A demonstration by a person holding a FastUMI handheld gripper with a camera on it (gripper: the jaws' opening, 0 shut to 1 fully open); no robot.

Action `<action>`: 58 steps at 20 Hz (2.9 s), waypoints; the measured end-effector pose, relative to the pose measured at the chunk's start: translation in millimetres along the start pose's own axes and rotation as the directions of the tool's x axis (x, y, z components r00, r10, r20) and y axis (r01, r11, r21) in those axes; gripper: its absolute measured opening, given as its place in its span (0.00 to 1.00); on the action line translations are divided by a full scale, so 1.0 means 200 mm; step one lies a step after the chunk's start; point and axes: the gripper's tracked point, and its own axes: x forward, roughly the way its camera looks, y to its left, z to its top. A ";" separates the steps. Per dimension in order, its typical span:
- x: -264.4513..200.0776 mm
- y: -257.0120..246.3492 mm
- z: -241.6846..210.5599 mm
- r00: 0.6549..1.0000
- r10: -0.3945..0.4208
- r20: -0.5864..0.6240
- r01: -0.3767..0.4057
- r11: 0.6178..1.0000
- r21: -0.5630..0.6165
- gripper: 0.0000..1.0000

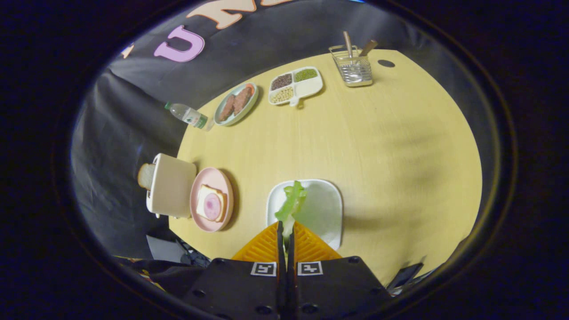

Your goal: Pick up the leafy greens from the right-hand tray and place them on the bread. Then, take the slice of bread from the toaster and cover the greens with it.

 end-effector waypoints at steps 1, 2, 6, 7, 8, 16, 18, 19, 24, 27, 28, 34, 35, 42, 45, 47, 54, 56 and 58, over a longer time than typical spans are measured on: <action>-0.01 0.08 0.01 1.000 0.022 0.007 -0.022 1.000 0.004 0.03; -0.02 0.16 0.02 0.999 0.048 0.016 -0.048 0.999 0.009 0.03; 0.03 0.51 0.02 0.985 0.168 0.033 -0.169 0.985 0.042 0.03; 0.06 0.59 0.01 0.981 0.191 0.025 -0.192 0.981 0.040 0.03; 0.08 0.65 0.00 0.978 0.209 0.019 -0.209 0.977 0.031 0.03; 0.40 1.18 -0.02 0.936 0.352 -0.002 -0.351 0.934 0.065 0.03; 0.50 1.26 -0.07 0.935 0.355 -0.008 -0.354 0.933 0.064 0.03; 0.56 1.28 -0.09 0.938 0.347 -0.011 -0.345 0.936 0.065 0.03; 0.72 1.19 -0.14 0.964 0.267 -0.006 -0.266 0.962 0.064 0.04; 0.74 1.06 -0.14 0.980 0.199 0.004 -0.199 0.978 0.062 0.03; 0.75 1.01 -0.15 0.986 0.169 0.000 -0.168 0.985 0.041 0.04; 0.81 0.87 -0.27 0.998 0.051 -0.031 -0.053 0.994 -0.092 0.05; 0.81 0.88 -0.28 0.998 0.052 -0.032 -0.055 0.994 -0.098 0.06; 0.74 0.81 -0.30 1.000 -0.014 -0.016 0.012 0.991 -0.135 0.62; 0.64 0.74 -0.26 0.991 -0.121 0.050 0.127 0.978 -0.163 1.00; 0.57 0.75 -0.19 0.978 -0.169 0.126 0.189 0.967 -0.170 1.00; 0.33 1.25 0.05 0.962 -0.102 0.253 0.143 0.978 -0.153 1.00; 0.28 1.43 0.15 0.951 -0.070 0.301 0.127 0.977 -0.173 1.00; 0.23 1.63 0.22 0.940 -0.033 0.339 0.108 0.973 -0.203 1.00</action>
